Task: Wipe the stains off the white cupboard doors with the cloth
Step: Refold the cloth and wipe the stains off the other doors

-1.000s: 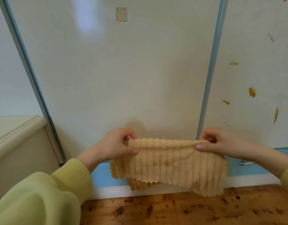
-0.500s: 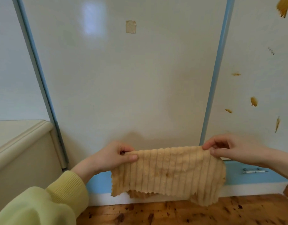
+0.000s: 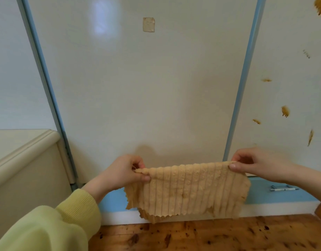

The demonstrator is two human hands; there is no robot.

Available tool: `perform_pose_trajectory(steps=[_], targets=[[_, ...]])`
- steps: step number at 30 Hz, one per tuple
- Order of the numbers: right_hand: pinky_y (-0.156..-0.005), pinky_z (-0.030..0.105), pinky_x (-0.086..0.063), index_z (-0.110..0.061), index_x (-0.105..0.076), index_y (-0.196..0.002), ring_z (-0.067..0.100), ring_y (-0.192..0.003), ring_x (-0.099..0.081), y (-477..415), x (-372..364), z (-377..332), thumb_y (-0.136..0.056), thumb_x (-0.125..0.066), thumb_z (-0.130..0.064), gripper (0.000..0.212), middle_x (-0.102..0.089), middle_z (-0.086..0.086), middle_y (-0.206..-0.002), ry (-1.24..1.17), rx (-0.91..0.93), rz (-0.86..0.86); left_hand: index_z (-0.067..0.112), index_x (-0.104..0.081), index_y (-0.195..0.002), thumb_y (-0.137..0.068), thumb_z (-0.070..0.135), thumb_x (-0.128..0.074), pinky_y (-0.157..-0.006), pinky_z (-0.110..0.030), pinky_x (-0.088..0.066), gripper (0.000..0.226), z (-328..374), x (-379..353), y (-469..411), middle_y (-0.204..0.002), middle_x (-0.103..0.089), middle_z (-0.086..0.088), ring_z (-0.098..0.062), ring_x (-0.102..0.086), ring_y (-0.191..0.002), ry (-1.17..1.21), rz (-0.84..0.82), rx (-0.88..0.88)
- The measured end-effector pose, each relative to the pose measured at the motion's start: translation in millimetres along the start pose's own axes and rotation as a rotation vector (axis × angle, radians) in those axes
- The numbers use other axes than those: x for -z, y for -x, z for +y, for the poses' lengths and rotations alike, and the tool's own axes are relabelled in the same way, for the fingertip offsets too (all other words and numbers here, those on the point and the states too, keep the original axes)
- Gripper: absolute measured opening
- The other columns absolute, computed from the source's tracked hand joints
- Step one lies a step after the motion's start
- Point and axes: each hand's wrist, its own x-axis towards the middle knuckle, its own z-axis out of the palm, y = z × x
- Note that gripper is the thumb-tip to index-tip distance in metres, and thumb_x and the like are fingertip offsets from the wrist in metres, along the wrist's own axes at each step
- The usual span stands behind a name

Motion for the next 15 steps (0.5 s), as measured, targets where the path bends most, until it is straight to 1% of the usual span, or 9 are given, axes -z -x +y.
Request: perform_pose_trajectory(steps=[2, 3, 5, 7, 9, 12, 13, 14, 15], targets=[[-0.058, 0.021, -0.05, -0.025, -0.064, -0.081, 0.008, -0.063, -0.06, -0.6, -2.2, -0.9, -0.076, -0.06, -0.052, 0.028, -0.064, -0.004, -0.069, -0.047, -0.039, -0.019, 0.02, -0.059, -0.068, -0.07, 0.022, -0.079, -0.05, -0.01, -0.034, 0.02, 1.1, 1.0, 0.2, -0.061, -0.054, 0.008, 0.004, -0.046, -0.051, 0.042, -0.006, 0.001], [-0.054, 0.019, -0.048, -0.023, -0.063, -0.083, 0.009, -0.059, -0.059, -0.9, -2.7, -0.3, -0.081, -0.062, -0.039, 0.016, -0.064, -0.002, -0.068, -0.067, -0.057, -0.037, 0.021, -0.06, -0.068, -0.071, 0.023, -0.078, -0.049, -0.01, -0.033, 0.019, 1.3, 1.8, 0.5, -0.061, -0.054, 0.007, 0.004, -0.046, -0.049, 0.059, -0.011, 0.01], [-0.048, 0.018, -0.045, -0.019, -0.061, -0.086, 0.008, -0.049, -0.056, 0.3, -1.9, 1.5, -0.083, -0.063, -0.031, 0.012, -0.063, 0.002, -0.06, -0.111, -0.101, -0.066, 0.019, -0.063, -0.071, -0.073, 0.026, -0.077, -0.049, -0.01, -0.035, 0.016, 2.2, 3.9, 2.3, -0.062, -0.054, 0.005, 0.004, -0.047, -0.051, 0.128, -0.025, 0.046], [-0.048, 0.02, -0.045, -0.016, -0.058, -0.09, 0.009, -0.046, -0.055, 3.6, -0.1, 2.0, -0.081, -0.063, -0.033, 0.02, -0.063, 0.004, -0.056, -0.179, -0.137, -0.078, 0.01, -0.065, -0.079, -0.076, 0.032, -0.074, -0.051, -0.013, -0.039, 0.024, 2.5, 5.6, 5.1, -0.065, -0.056, 0.003, 0.0, -0.05, -0.055, 0.261, -0.048, 0.104], [-0.049, 0.021, -0.045, -0.014, -0.058, -0.092, 0.013, -0.051, -0.056, 6.6, 1.4, 1.0, -0.075, -0.063, -0.041, 0.033, -0.063, 0.006, -0.059, -0.28, -0.135, -0.071, 0.005, -0.063, -0.089, -0.083, 0.031, -0.066, -0.05, -0.016, -0.041, 0.027, 3.0, 8.0, 8.0, -0.069, -0.059, 0.001, -0.005, -0.054, -0.057, 0.382, -0.084, 0.175], [-0.051, 0.018, -0.047, -0.017, -0.063, -0.09, 0.014, -0.058, -0.061, 9.7, 3.6, 0.5, -0.048, -0.072, -0.067, 0.066, -0.067, 0.006, -0.067, -0.479, -0.097, -0.085, 0.007, -0.059, -0.097, -0.087, 0.021, -0.061, -0.05, -0.022, -0.045, 0.017, 2.6, 10.4, 9.9, -0.076, -0.062, -0.005, -0.012, -0.058, -0.06, 0.522, -0.151, 0.245], [-0.054, 0.018, -0.049, -0.019, -0.065, -0.088, 0.013, -0.061, -0.063, 9.8, 4.8, 3.1, -0.04, -0.074, -0.07, 0.072, -0.068, 0.005, -0.07, -0.516, -0.092, -0.11, 0.008, -0.057, -0.098, -0.086, 0.017, -0.063, -0.05, -0.023, -0.045, 0.016, 1.6, 11.0, 9.9, -0.075, -0.061, -0.006, -0.013, -0.057, -0.058, 0.575, -0.165, 0.256], [-0.057, 0.02, -0.051, -0.02, -0.067, -0.088, 0.013, -0.066, -0.065, 10.0, 7.0, 4.9, -0.04, -0.076, -0.067, 0.068, -0.069, 0.004, -0.075, -0.543, -0.087, -0.153, 0.009, -0.056, -0.097, -0.082, 0.013, -0.066, -0.049, -0.023, -0.046, 0.019, 0.6, 11.8, 9.7, -0.072, -0.061, -0.007, -0.014, -0.056, -0.056, 0.634, -0.179, 0.259], [-0.062, 0.025, -0.054, -0.02, -0.068, -0.089, 0.014, -0.073, -0.066, 10.0, 9.3, 6.7, -0.048, -0.079, -0.056, 0.056, -0.069, 0.005, -0.082, -0.571, -0.088, -0.197, 0.01, -0.054, -0.095, -0.075, 0.011, -0.067, -0.047, -0.023, -0.047, 0.023, -0.8, 13.4, 9.4, -0.069, -0.06, -0.007, -0.014, -0.055, -0.053, 0.699, -0.192, 0.262]])
